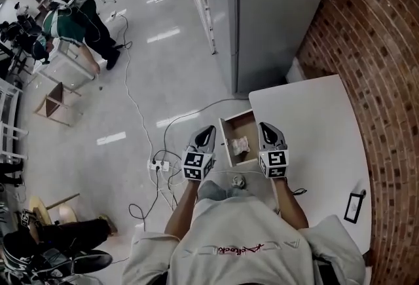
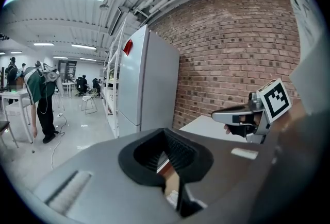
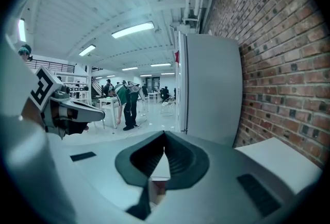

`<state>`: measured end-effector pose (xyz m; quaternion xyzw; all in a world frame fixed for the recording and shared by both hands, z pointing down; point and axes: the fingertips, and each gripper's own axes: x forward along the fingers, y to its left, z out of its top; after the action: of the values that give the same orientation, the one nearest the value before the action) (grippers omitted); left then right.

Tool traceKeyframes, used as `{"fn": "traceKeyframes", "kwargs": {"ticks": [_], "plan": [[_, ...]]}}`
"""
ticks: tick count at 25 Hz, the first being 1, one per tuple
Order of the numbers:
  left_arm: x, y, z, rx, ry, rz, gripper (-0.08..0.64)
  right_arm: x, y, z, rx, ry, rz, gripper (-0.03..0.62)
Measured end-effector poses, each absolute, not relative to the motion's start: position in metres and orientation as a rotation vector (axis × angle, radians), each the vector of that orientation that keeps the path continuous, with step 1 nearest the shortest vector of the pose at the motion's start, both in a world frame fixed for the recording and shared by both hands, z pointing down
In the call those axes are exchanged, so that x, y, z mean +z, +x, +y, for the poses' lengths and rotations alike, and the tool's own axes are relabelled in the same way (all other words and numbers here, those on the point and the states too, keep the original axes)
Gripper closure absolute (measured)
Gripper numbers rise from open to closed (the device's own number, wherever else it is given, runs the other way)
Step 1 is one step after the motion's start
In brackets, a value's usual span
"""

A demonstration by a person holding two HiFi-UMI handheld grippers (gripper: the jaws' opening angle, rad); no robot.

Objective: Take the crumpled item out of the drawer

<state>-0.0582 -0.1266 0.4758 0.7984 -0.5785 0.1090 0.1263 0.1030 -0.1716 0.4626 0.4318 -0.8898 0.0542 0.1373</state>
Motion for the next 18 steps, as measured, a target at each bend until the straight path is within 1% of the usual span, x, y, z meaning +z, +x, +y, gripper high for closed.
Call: {"fn": "traceKeyframes", "kwargs": {"ticks": [10,18], "plan": [[0.516,-0.077,-0.141,0.369,2.332,-1.555,0.551,0.503,0.091,-0.176,0.236,1.313,-2.482,0.58],[0.563,-0.078,-0.142,0.441,2.382,-1.372,0.551,0.541,0.079,-0.173,0.29,1.372,-2.389,0.58]]}}
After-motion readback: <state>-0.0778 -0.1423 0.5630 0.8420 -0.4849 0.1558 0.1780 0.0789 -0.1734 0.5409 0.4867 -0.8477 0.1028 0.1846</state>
